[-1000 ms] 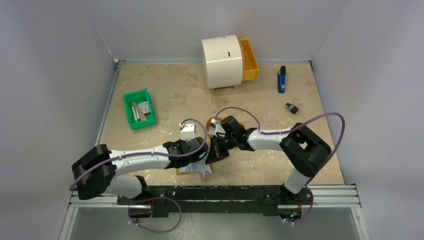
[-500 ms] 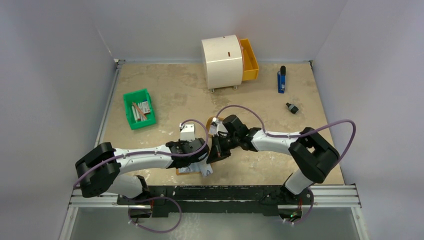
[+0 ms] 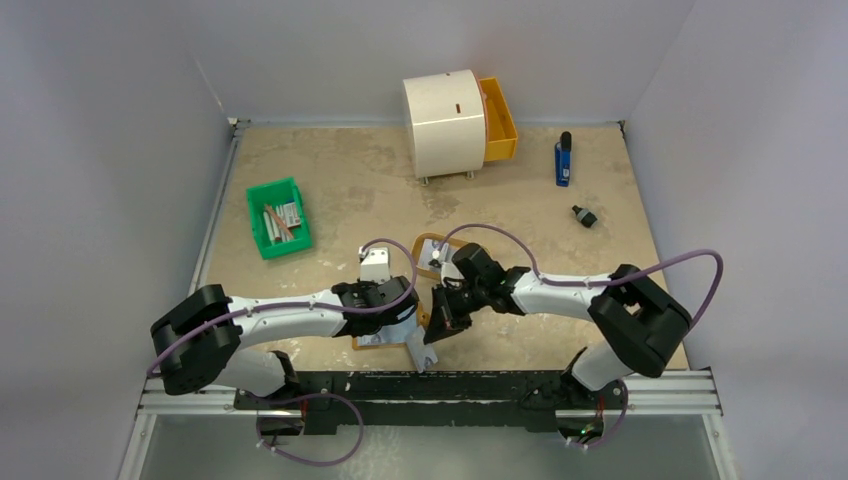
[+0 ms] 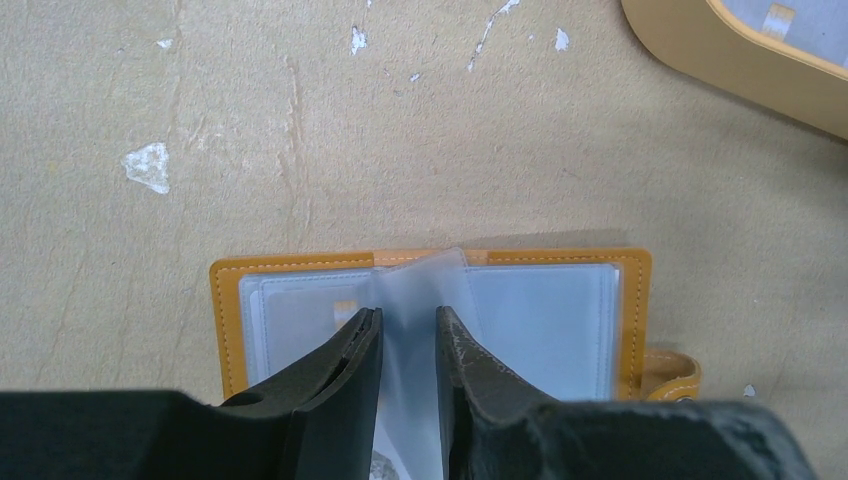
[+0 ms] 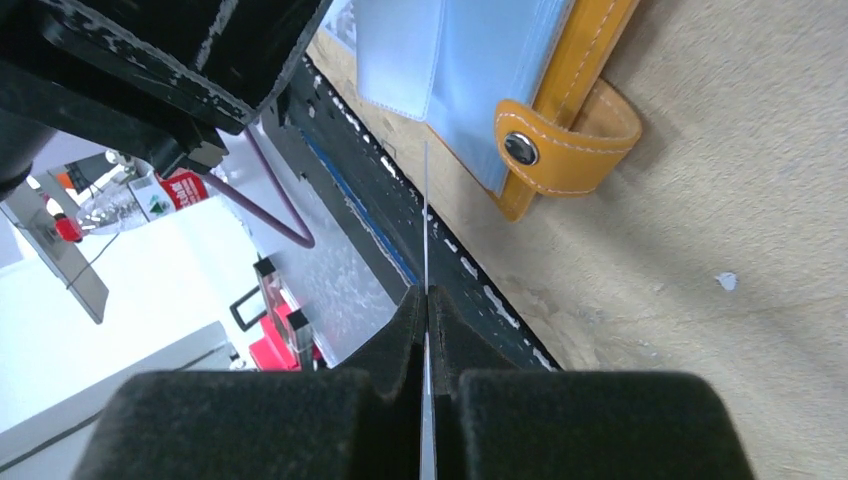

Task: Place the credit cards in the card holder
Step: Turn over the card slot in the card holder.

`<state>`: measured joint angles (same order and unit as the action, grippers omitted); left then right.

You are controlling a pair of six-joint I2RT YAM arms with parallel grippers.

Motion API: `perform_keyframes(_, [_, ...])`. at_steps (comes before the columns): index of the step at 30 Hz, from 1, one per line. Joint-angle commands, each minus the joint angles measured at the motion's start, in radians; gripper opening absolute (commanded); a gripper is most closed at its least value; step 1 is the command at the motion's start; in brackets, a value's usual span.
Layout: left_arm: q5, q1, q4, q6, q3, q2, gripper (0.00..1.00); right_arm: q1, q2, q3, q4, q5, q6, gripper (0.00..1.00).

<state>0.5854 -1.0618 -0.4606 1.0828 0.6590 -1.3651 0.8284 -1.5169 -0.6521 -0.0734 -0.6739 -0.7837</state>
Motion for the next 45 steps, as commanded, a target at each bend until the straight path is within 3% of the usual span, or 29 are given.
perform_keyframes(1, [0.024,-0.001,0.012,0.027,-0.01,-0.005,0.25,0.014,-0.007,0.005,-0.025,-0.033,0.001,0.0])
perform_keyframes(21, [0.007,-0.001,0.001,0.035,-0.018,0.056,0.26,0.014,-0.131,-0.04,-0.239,-0.031,-0.12,0.0])
perform_keyframes(31, [0.053,-0.001,-0.113,0.054,0.037,0.211,0.39,0.018,-0.17,-0.123,-0.235,-0.03,-0.109,0.0])
perform_keyframes(45, [0.116,-0.001,-0.222,0.115,0.034,0.415,0.4,0.039,-0.301,-0.255,-0.194,-0.033,-0.097,0.0])
